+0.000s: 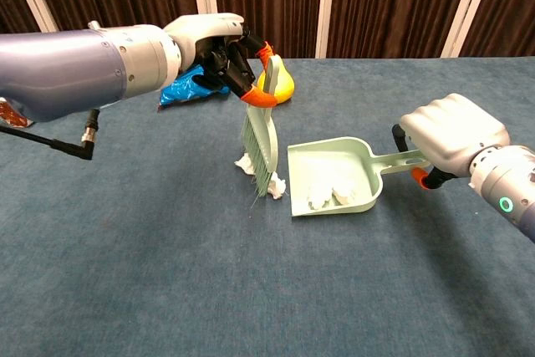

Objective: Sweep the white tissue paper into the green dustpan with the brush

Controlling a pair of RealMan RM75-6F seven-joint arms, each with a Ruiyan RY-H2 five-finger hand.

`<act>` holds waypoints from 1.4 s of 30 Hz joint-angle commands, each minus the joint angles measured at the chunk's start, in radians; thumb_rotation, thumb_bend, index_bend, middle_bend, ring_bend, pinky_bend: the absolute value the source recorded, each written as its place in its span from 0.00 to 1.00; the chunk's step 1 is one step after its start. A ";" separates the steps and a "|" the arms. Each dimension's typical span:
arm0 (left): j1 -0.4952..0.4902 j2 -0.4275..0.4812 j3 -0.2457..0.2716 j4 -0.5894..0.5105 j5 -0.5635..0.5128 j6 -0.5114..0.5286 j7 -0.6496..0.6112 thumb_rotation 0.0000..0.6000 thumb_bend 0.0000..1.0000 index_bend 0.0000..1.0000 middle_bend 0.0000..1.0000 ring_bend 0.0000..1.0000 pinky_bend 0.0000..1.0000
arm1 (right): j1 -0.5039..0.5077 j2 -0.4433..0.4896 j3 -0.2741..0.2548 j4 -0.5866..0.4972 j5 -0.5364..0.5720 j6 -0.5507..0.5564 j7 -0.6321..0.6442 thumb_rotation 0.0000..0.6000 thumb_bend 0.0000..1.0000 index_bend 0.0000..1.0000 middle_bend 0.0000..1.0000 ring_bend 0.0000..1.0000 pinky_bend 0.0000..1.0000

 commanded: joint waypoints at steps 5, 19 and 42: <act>-0.015 -0.132 -0.014 0.042 0.116 0.137 -0.022 1.00 0.43 0.78 0.97 0.99 1.00 | -0.002 0.007 0.004 -0.009 -0.004 0.004 -0.002 1.00 0.55 0.61 0.82 0.84 0.88; -0.002 -0.214 -0.051 0.065 0.285 0.230 -0.120 1.00 0.42 0.78 0.97 0.99 1.00 | -0.007 0.028 0.010 -0.043 -0.001 0.011 -0.013 1.00 0.55 0.61 0.82 0.84 0.88; 0.054 -0.097 -0.025 -0.015 0.092 0.244 0.151 1.00 0.44 0.79 0.98 1.00 1.00 | -0.008 0.033 0.006 -0.051 0.001 0.008 -0.017 1.00 0.55 0.61 0.82 0.84 0.88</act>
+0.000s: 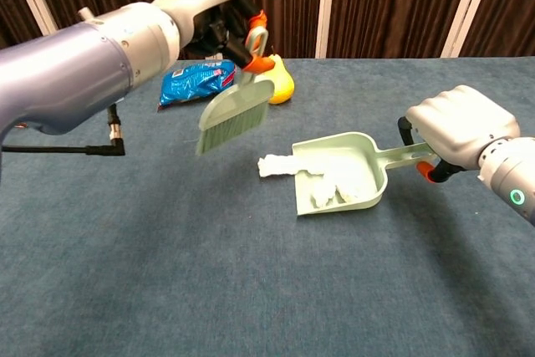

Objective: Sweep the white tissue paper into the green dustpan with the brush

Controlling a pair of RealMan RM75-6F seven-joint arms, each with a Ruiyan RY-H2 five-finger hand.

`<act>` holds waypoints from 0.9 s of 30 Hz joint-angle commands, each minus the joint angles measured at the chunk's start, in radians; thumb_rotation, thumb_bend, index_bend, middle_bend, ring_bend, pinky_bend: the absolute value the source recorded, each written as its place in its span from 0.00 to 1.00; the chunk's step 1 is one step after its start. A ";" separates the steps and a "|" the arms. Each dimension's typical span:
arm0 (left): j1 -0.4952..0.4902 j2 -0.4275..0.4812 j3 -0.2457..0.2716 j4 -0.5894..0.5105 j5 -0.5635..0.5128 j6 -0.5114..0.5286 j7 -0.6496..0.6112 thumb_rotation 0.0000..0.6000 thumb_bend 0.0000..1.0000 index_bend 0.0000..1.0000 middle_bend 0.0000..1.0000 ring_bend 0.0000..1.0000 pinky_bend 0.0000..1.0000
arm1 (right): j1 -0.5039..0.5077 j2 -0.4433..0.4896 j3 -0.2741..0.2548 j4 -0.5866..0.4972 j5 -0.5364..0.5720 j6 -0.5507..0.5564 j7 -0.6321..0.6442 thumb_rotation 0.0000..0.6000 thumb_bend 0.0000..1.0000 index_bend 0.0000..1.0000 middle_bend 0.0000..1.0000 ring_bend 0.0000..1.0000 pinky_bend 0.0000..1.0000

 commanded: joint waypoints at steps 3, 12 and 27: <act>0.003 -0.027 0.008 0.031 -0.044 0.012 0.024 1.00 0.44 0.79 0.98 1.00 1.00 | -0.002 0.000 -0.002 0.007 0.001 -0.002 0.005 1.00 0.55 0.61 0.82 0.84 0.88; -0.034 -0.153 -0.010 0.159 -0.048 -0.003 -0.006 1.00 0.44 0.79 0.98 1.00 1.00 | -0.009 0.010 -0.005 0.019 0.003 -0.007 0.020 1.00 0.55 0.61 0.82 0.84 0.88; -0.127 -0.397 -0.124 0.339 0.058 0.066 -0.140 1.00 0.43 0.79 0.97 0.99 1.00 | -0.013 0.029 -0.004 0.004 0.008 -0.008 0.017 1.00 0.55 0.61 0.82 0.84 0.88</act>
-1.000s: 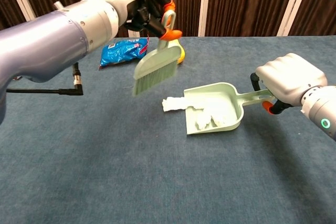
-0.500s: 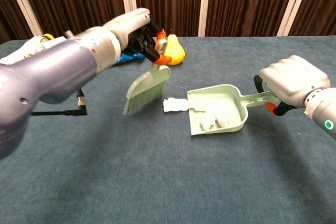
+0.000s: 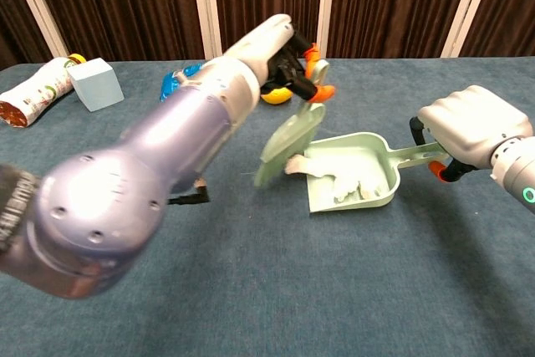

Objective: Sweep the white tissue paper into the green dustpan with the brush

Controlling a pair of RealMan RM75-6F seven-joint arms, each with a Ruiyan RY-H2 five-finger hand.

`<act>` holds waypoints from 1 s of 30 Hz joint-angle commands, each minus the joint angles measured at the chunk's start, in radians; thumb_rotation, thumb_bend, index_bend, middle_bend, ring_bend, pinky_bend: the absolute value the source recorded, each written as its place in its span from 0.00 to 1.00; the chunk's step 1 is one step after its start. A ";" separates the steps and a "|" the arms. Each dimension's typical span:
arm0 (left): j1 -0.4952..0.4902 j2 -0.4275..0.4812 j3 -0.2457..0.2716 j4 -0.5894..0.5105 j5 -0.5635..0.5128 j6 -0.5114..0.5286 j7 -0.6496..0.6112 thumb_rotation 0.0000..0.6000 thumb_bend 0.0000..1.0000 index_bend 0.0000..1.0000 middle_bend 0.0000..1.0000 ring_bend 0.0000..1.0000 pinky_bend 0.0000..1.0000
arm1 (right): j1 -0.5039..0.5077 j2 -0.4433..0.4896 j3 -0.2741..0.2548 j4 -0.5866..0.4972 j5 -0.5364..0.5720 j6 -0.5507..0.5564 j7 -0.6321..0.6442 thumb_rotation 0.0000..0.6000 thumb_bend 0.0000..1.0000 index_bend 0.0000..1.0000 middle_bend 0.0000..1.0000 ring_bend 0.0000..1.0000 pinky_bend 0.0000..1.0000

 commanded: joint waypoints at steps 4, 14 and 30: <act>-0.027 -0.068 -0.039 0.057 0.056 0.038 -0.060 1.00 0.42 0.79 0.96 0.99 1.00 | -0.003 0.006 -0.005 -0.012 -0.003 0.000 0.002 1.00 0.55 0.61 0.82 0.84 0.88; 0.014 -0.022 -0.040 -0.010 0.146 0.049 -0.137 1.00 0.41 0.79 0.96 0.98 1.00 | -0.014 0.027 -0.008 -0.026 0.001 0.004 0.010 1.00 0.55 0.61 0.82 0.84 0.88; 0.133 0.161 -0.024 -0.258 0.215 0.089 -0.125 1.00 0.41 0.79 0.96 0.98 1.00 | -0.038 0.062 -0.031 -0.125 0.055 0.048 -0.133 1.00 0.52 0.00 0.76 0.72 0.81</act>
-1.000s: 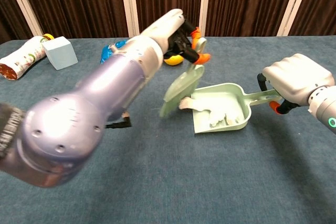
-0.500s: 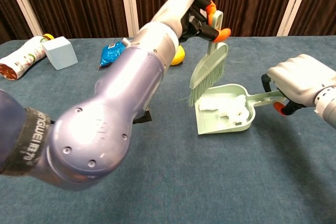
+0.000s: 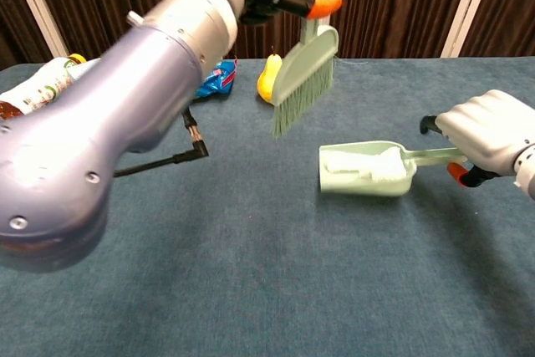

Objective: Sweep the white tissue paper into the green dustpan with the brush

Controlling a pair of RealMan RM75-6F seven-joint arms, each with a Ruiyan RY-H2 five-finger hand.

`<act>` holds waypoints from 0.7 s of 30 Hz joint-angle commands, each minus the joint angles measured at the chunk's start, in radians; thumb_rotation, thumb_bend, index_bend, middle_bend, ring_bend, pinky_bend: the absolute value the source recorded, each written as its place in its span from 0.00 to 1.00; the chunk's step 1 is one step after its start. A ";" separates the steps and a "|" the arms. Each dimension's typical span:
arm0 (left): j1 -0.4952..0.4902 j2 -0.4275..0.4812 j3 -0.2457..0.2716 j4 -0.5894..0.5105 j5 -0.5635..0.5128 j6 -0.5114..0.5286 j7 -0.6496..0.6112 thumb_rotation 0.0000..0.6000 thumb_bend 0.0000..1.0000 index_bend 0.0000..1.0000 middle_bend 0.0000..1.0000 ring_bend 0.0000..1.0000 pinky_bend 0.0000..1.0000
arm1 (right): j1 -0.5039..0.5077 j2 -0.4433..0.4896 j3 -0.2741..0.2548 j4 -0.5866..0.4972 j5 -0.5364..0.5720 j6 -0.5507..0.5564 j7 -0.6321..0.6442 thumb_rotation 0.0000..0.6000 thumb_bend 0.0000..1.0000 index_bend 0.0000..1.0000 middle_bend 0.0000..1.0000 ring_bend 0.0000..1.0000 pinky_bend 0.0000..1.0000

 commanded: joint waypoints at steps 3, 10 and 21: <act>0.042 0.062 0.004 -0.080 0.010 0.021 0.029 1.00 0.41 0.79 0.96 0.98 1.00 | -0.013 0.023 -0.002 -0.086 0.045 0.042 -0.083 1.00 0.47 0.00 0.75 0.71 0.81; 0.095 0.156 0.011 -0.192 0.025 0.046 0.061 1.00 0.41 0.79 0.96 0.98 1.00 | -0.029 0.054 -0.015 -0.155 0.052 0.087 -0.124 1.00 0.47 0.00 0.75 0.71 0.80; 0.182 0.370 0.095 -0.347 0.069 0.042 0.204 1.00 0.41 0.78 0.96 0.98 1.00 | -0.073 0.162 -0.032 -0.217 -0.003 0.139 -0.046 1.00 0.47 0.00 0.73 0.70 0.80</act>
